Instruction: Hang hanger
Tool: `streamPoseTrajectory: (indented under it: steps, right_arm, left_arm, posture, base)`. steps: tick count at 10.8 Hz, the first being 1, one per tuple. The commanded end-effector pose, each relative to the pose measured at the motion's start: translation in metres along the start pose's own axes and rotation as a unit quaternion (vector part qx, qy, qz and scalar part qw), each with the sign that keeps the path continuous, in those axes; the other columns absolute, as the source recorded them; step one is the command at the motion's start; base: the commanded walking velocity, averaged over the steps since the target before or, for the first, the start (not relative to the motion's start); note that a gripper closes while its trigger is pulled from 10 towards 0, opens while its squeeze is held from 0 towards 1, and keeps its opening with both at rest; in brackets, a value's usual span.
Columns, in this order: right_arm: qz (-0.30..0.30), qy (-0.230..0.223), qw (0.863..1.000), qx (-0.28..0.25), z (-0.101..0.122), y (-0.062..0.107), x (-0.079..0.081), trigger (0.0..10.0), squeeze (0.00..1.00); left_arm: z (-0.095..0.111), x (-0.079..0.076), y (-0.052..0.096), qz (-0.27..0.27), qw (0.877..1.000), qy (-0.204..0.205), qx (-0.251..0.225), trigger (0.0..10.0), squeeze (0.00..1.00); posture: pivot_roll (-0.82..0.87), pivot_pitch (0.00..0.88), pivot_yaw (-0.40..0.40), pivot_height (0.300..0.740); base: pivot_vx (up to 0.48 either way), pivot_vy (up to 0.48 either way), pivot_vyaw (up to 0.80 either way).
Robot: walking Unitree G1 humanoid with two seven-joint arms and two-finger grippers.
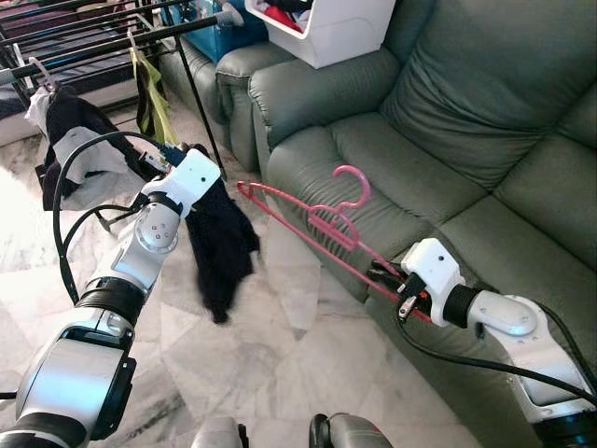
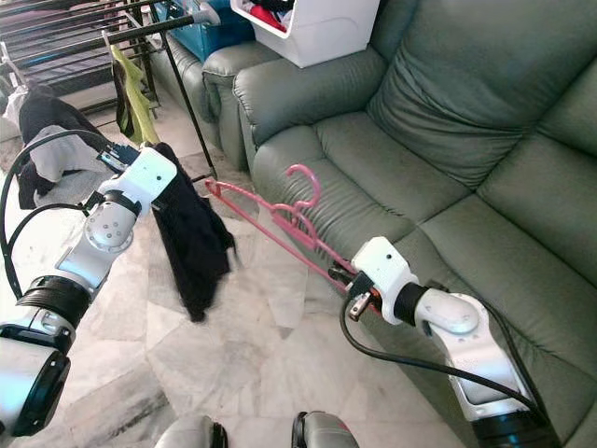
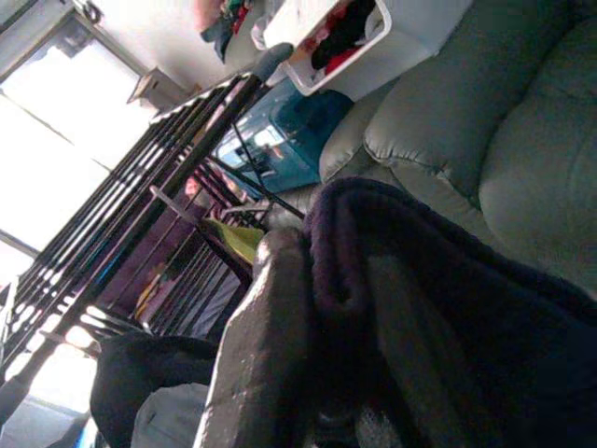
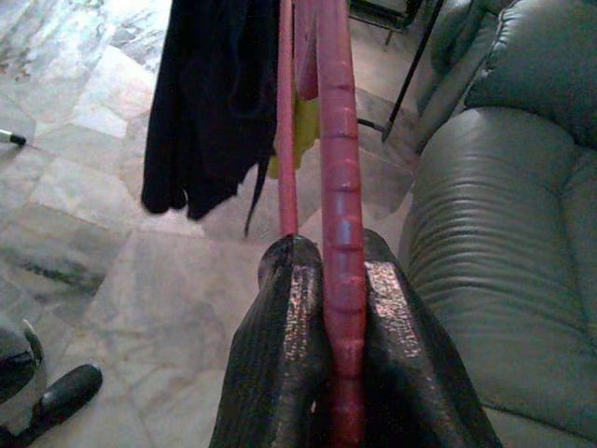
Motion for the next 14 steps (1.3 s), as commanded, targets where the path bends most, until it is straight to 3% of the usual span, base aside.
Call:
streamPoseTrajectory:
  steps: [1,4,9,14]
  right_arm:
    - [0.014,0.002,1.000,-0.003,0.001,0.001,0.003,10.0,0.00]
    - [0.052,-0.001,0.998,0.048,-0.016,0.007,0.010,10.0,0.00]
    - [0.014,-0.002,0.998,0.065,-0.021,0.001,0.001,10.0,0.00]
    - [-0.001,-0.041,0.996,0.080,-0.036,-0.007,0.001,10.0,0.00]
  left_arm:
    - [0.006,0.006,-0.004,0.010,1.000,-0.012,-0.012,10.0,0.00]
    - [0.014,0.010,-0.007,0.017,1.000,0.003,-0.026,10.0,0.00]
    - [0.015,0.014,-0.006,0.019,0.999,0.006,-0.033,10.0,0.00]
    - [0.038,0.009,-0.007,0.009,0.995,0.041,-0.089,10.0,0.00]
  posture:
    - [-0.05,0.060,-0.005,0.740]
    - [-0.06,0.062,-0.005,0.740]
    - [-0.06,0.063,-0.004,0.740]
    - [-0.05,0.065,-0.009,0.740]
  base:
    - [0.000,0.000,0.00]
    - [0.000,0.000,0.00]
    - [0.000,0.000,0.00]
    - [0.000,0.000,0.00]
Point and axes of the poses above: a point about 5 cm out from each wrist's last joint towards the gripper, its own y axis pointing back from the gripper into the wrist, its own z axis along the axis of the wrist's last joint, x = y × z, the point moved 1 cm from there along -y, pointing out of the wrist towards the gripper, and after that the axes turned 7 degrees about y, right-handed, at the moved point
